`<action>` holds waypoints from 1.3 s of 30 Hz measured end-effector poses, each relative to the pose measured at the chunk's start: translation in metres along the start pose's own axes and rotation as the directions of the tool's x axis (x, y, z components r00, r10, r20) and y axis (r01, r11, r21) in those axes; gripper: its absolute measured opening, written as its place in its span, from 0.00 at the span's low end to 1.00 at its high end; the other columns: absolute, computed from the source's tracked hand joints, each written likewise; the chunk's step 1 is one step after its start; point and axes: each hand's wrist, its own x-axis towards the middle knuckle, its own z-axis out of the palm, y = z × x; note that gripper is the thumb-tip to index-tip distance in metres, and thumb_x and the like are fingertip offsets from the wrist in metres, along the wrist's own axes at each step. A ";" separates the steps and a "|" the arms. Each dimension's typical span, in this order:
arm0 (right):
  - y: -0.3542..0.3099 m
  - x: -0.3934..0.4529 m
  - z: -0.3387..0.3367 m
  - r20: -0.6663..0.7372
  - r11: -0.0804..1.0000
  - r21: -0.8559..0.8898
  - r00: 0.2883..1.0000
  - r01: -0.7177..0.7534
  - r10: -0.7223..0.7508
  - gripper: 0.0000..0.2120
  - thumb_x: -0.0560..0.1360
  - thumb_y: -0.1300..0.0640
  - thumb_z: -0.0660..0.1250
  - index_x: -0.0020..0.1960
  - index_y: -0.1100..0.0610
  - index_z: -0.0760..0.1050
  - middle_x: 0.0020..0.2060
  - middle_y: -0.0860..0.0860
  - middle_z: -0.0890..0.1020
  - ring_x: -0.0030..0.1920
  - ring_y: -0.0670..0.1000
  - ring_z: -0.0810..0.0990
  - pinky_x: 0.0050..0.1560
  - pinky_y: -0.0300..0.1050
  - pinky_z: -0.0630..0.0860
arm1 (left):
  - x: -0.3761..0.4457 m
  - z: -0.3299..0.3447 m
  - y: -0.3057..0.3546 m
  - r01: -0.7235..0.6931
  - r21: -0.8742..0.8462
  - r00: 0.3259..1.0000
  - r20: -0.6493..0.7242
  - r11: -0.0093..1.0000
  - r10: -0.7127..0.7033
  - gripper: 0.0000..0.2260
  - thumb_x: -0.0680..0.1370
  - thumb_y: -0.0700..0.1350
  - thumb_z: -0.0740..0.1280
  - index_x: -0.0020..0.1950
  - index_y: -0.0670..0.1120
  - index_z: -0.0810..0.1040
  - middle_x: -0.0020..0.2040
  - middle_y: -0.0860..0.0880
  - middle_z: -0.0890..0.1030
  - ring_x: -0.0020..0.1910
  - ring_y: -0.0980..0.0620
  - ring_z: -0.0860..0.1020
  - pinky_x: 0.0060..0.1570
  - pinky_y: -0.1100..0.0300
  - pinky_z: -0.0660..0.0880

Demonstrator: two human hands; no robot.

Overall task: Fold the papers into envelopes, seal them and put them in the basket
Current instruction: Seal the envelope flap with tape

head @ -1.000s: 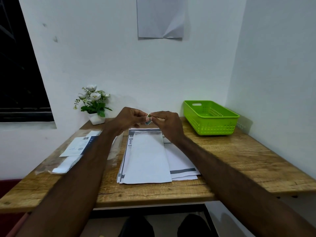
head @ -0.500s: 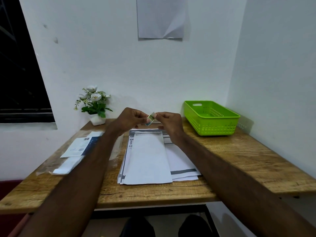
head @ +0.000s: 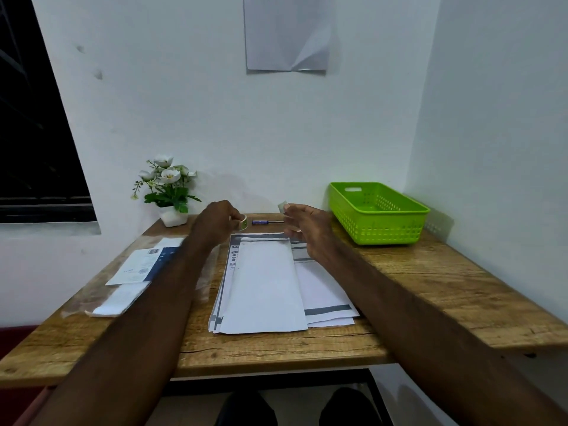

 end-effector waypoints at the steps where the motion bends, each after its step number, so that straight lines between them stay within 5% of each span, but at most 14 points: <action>1: 0.001 0.000 0.000 0.011 1.000 -0.004 1.000 0.006 -0.006 0.14 0.76 0.60 0.74 0.59 0.66 0.81 0.48 0.57 0.85 0.43 0.51 0.83 0.39 0.45 0.81 | 0.000 0.001 -0.002 0.010 0.055 1.000 0.007 0.998 -0.011 0.08 0.77 0.43 0.75 0.55 0.46 0.87 0.56 0.44 0.84 0.56 0.46 0.80 0.52 0.52 0.77; 9: 0.004 -0.001 0.001 0.053 0.999 -0.040 0.998 0.020 -0.018 0.11 0.76 0.59 0.75 0.56 0.63 0.83 0.47 0.56 0.84 0.46 0.51 0.82 0.40 0.45 0.80 | 0.003 -0.001 0.000 0.119 0.385 0.991 0.016 0.915 -0.135 0.16 0.83 0.51 0.65 0.69 0.45 0.78 0.62 0.42 0.74 0.65 0.41 0.74 0.62 0.45 0.75; 16: 0.004 0.000 0.001 0.045 0.998 -0.065 0.999 0.023 -0.020 0.11 0.76 0.59 0.75 0.56 0.63 0.83 0.46 0.57 0.84 0.45 0.52 0.81 0.39 0.45 0.80 | 0.002 0.006 0.002 0.100 0.518 0.987 0.057 0.849 -0.150 0.13 0.83 0.49 0.65 0.66 0.49 0.82 0.62 0.45 0.75 0.66 0.44 0.73 0.63 0.43 0.75; 23: 0.005 0.010 -0.004 -0.035 0.990 -0.127 0.997 0.059 -0.064 0.06 0.74 0.59 0.77 0.47 0.61 0.83 0.40 0.57 0.82 0.40 0.54 0.78 0.36 0.44 0.75 | 0.003 0.005 0.018 -0.017 0.156 0.996 -0.088 0.988 0.031 0.09 0.80 0.45 0.70 0.57 0.48 0.87 0.55 0.45 0.83 0.56 0.44 0.80 0.55 0.48 0.78; 30: 0.013 0.016 -0.010 -0.078 0.947 -0.307 0.989 0.098 -0.128 0.10 0.71 0.55 0.80 0.44 0.62 0.85 0.37 0.56 0.85 0.36 0.53 0.82 0.40 0.55 0.84 | -0.005 0.027 0.041 -0.038 0.031 0.977 0.212 0.999 0.030 0.02 0.71 0.45 0.75 0.42 0.50 0.88 0.41 0.49 0.87 0.42 0.51 0.82 0.43 0.58 0.77; 34: 0.014 0.015 -0.011 -0.063 0.937 -0.338 0.991 0.092 -0.120 0.08 0.72 0.56 0.79 0.42 0.61 0.84 0.35 0.55 0.84 0.34 0.53 0.82 0.37 0.50 0.83 | -0.007 0.030 0.037 -0.037 -0.039 0.963 0.264 0.999 0.046 0.02 0.70 0.47 0.76 0.38 0.50 0.87 0.33 0.52 0.84 0.29 0.60 0.75 0.35 0.64 0.71; 39: 0.015 0.014 -0.011 -0.070 0.910 -0.412 0.993 0.056 -0.092 0.09 0.71 0.56 0.80 0.37 0.56 0.82 0.33 0.53 0.84 0.33 0.52 0.84 0.35 0.50 0.83 | -0.007 0.029 0.035 -0.068 -0.075 0.945 0.314 0.995 0.088 0.03 0.72 0.46 0.77 0.39 0.49 0.87 0.39 0.49 0.87 0.37 0.57 0.78 0.41 0.61 0.74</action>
